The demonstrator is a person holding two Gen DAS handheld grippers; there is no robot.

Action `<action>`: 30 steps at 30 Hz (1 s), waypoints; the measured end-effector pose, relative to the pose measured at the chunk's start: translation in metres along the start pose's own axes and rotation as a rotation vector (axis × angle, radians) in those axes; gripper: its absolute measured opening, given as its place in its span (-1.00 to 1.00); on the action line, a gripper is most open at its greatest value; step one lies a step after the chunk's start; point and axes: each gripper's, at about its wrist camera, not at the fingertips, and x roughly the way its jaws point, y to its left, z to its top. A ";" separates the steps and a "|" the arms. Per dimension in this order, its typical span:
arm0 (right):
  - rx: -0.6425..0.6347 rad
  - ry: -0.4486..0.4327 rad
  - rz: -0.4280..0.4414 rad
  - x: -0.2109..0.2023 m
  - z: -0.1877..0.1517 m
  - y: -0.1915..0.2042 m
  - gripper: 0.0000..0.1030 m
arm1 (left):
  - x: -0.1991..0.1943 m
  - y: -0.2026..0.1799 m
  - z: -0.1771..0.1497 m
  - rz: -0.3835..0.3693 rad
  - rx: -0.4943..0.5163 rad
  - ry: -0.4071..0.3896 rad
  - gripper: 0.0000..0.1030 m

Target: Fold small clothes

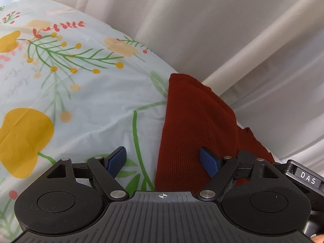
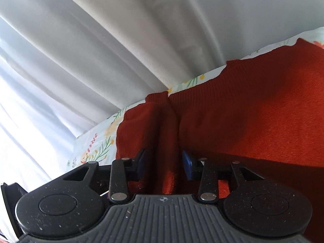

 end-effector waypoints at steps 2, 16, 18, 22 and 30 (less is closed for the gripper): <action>0.013 0.021 0.039 0.005 0.001 0.002 -0.27 | 0.000 0.000 0.000 0.000 -0.001 0.000 0.63; -0.299 -0.011 -0.107 0.022 -0.006 0.060 -0.77 | -0.019 -0.003 0.001 -0.004 -0.007 -0.026 0.63; -0.365 -0.067 -0.128 0.004 -0.005 0.070 -0.78 | -0.025 -0.010 0.001 -0.018 0.026 -0.035 0.63; -0.406 -0.137 -0.199 -0.030 -0.001 0.065 -0.78 | -0.021 -0.026 -0.008 -0.089 0.053 0.012 0.64; -0.336 -0.169 -0.372 -0.077 -0.003 0.002 -0.81 | 0.002 -0.064 -0.046 -0.194 0.164 0.148 0.65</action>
